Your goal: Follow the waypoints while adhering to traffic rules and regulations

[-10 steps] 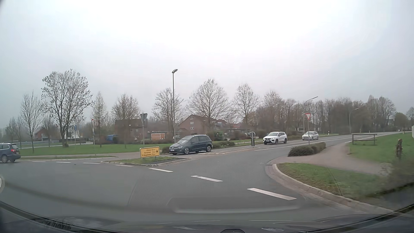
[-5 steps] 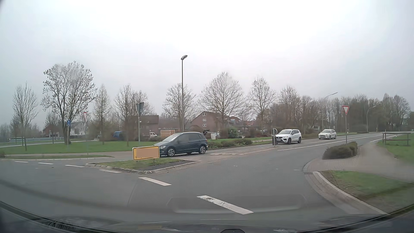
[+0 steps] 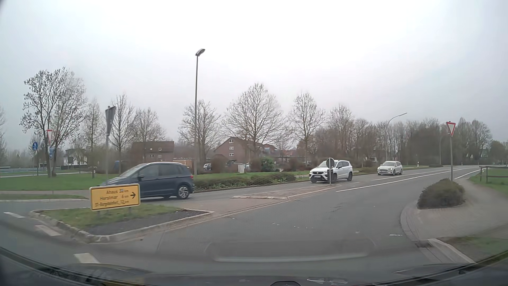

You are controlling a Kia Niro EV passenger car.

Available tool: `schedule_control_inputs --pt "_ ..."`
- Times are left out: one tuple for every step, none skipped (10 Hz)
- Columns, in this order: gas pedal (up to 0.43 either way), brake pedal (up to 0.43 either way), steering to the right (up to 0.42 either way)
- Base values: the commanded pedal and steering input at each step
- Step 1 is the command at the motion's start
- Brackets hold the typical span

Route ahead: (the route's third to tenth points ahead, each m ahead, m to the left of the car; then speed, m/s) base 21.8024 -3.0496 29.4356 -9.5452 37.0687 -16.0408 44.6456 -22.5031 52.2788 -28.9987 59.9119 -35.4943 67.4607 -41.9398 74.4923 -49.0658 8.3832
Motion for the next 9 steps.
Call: schedule_control_inputs --pt "0.220 0.000 0.123" --pt "0.220 0.000 0.151" --pt "0.220 0.000 0.174" --pt "0.220 0.000 0.183" --pt "0.228 0.000 0.189" --pt "0.228 0.000 0.192" --pt "0.248 0.000 0.197" --pt "0.248 0.000 0.200" --pt "0.248 0.000 0.199"
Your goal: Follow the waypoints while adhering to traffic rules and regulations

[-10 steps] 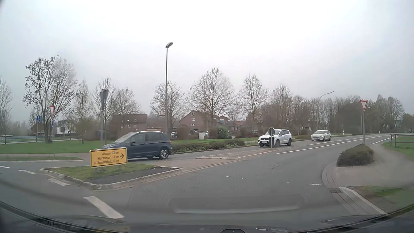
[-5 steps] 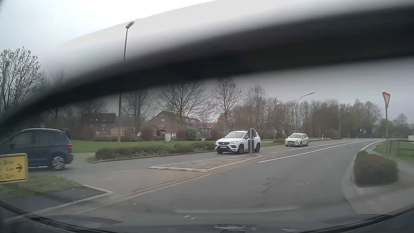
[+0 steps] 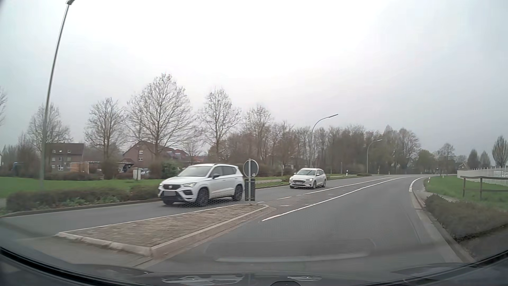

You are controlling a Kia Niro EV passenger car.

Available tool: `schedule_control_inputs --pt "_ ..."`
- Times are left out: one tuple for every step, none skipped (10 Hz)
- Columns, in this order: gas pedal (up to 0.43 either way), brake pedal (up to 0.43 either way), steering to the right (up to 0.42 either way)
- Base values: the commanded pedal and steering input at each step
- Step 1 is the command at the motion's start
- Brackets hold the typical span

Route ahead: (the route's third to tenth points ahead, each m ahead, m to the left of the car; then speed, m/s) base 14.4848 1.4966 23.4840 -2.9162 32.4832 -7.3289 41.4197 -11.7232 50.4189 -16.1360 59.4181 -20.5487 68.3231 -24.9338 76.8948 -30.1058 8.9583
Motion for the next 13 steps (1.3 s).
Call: schedule_control_inputs --pt "0.260 0.000 0.194" --pt "0.268 0.000 0.185" --pt "0.280 0.000 0.176" --pt "0.280 0.000 0.167" --pt "0.287 0.000 0.153" --pt "0.299 0.000 0.135" --pt "0.299 0.000 0.125" --pt "0.319 0.000 0.113" --pt "0.319 0.000 0.106" --pt "0.319 0.000 0.098" --pt "0.319 0.000 0.090" --pt "0.319 0.000 0.081" --pt "0.319 0.000 0.070"
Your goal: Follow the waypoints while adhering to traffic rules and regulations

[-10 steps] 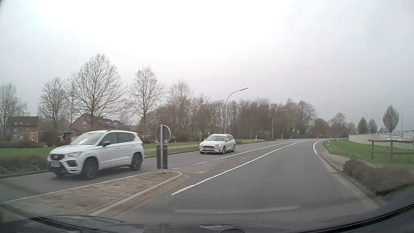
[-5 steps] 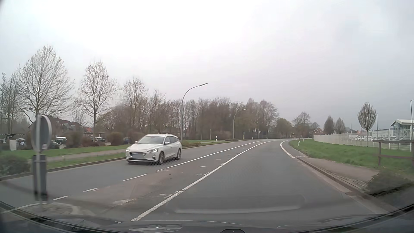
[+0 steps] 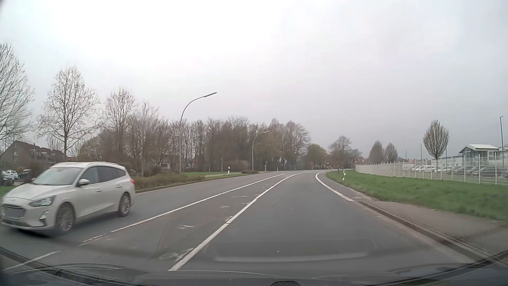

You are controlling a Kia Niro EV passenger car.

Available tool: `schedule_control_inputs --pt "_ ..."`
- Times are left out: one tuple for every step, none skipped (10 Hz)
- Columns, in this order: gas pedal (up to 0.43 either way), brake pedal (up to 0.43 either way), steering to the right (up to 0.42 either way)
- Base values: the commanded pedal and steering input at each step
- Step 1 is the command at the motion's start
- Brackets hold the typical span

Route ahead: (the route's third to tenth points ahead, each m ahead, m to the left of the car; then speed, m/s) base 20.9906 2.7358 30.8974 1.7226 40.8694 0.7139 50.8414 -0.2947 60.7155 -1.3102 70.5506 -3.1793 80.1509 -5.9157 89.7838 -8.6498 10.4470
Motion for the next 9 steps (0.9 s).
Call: schedule_control_inputs --pt "0.319 0.000 0.063" --pt "0.319 0.000 0.060" --pt "0.319 0.000 0.058" --pt "0.319 0.000 0.052" --pt "0.319 0.000 0.044" --pt "0.319 0.000 0.036" --pt "0.319 0.000 0.030" --pt "0.319 0.000 0.024" --pt "0.319 0.000 0.019"
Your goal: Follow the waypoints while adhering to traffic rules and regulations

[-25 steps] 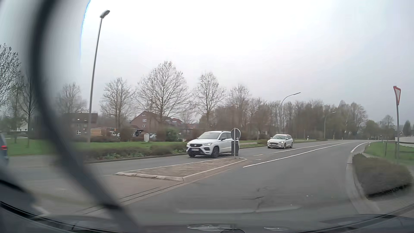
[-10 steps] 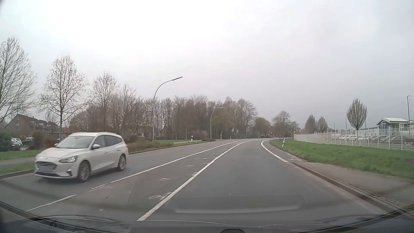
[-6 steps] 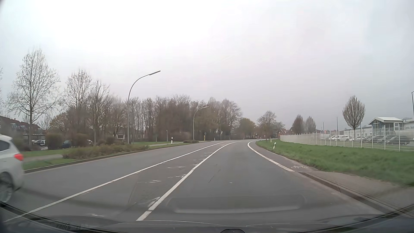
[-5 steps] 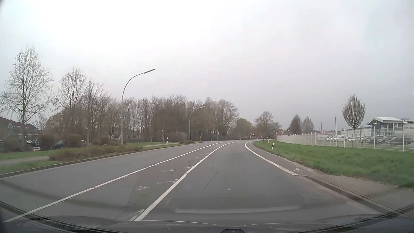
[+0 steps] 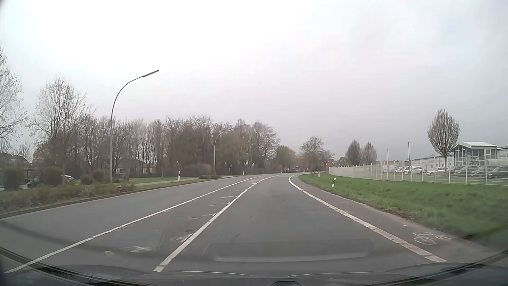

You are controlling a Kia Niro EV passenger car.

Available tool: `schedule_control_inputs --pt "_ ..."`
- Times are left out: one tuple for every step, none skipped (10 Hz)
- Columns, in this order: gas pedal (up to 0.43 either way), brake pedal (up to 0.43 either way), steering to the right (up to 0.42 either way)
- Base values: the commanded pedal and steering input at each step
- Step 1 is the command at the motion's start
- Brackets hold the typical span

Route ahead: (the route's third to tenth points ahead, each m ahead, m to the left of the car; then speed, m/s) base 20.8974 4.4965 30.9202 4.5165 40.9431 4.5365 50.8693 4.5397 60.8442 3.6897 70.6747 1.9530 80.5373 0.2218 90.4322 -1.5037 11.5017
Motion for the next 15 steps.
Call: schedule_control_inputs --pt "0.319 0.000 0.015" --pt "0.311 0.000 0.015" --pt "0.311 0.000 0.015" --pt "0.311 0.000 0.014" --pt "0.299 0.000 0.015" --pt "0.299 0.000 0.014" --pt "0.299 0.000 0.014" --pt "0.287 0.000 0.014" --pt "0.287 0.000 0.014" --pt "0.287 0.000 0.013" --pt "0.287 0.000 0.013" --pt "0.280 0.000 0.012" --pt "0.280 0.000 0.011" --pt "0.268 0.000 0.010" --pt "0.268 0.000 0.008"
